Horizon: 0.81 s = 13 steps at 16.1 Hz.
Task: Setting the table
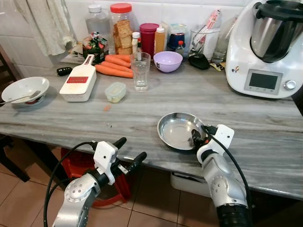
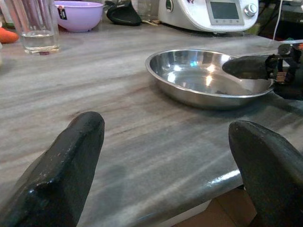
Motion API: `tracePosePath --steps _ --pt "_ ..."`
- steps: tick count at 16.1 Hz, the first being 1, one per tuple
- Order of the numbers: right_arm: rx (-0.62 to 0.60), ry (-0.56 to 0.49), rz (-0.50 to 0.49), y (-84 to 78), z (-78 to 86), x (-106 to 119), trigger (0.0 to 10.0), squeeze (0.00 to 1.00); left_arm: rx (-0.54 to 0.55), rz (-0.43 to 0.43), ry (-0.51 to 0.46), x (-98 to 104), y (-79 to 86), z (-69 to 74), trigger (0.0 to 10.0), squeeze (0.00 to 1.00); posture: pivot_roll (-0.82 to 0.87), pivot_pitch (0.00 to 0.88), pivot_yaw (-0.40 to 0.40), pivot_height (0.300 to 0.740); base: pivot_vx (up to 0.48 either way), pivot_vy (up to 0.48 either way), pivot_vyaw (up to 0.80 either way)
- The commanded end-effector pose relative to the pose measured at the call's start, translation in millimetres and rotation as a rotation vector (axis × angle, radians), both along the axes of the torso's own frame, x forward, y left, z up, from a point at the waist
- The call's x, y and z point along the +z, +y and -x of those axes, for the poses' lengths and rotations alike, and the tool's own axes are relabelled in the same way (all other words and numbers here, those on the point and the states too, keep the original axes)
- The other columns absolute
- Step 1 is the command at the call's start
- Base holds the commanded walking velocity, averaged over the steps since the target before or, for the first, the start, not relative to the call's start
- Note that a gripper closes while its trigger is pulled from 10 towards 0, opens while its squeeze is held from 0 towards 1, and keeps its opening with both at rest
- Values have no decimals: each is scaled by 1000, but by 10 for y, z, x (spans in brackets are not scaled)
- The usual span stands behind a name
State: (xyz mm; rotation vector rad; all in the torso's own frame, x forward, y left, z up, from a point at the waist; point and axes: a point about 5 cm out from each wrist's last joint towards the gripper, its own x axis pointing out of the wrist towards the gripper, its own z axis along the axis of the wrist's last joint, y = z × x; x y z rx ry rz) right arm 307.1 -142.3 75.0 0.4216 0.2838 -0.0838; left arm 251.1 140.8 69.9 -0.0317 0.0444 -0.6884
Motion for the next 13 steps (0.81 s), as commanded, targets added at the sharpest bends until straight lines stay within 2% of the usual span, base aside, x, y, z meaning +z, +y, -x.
tracePosePath --steps 1,3,4,7,10,11,13 --pt "3 -40 33 -33 10 62 10000 1000 -4 -6 -20 60 22 -27 10000 0 15 0 6 740 0 0 0" --pt "20 -92 93 -48 28 129 10000 1000 20 0 -21 68 36 -35 10000 0 13 0 8 740 0 0 0" --pt "-18 -156 136 -103 55 211 10000 1000 32 2 -24 72 36 -38 10000 0 13 0 8 740 0 0 0" --pt "-66 -261 173 -174 150 366 10000 1000 127 2 -19 50 75 -81 10000 0 17 0 20 740 0 0 0" --pt "-48 -301 238 -173 210 414 10000 1000 149 3 -31 79 49 -137 10000 0 17 0 29 740 0 0 0" --pt "-36 -316 314 -178 244 434 10000 1000 192 -17 -37 87 67 -160 10000 0 16 0 31 740 0 0 0" --pt "-25 -341 376 -189 291 448 10000 1000 276 -49 -25 80 128 -196 10000 0 11 0 34 740 0 0 0"
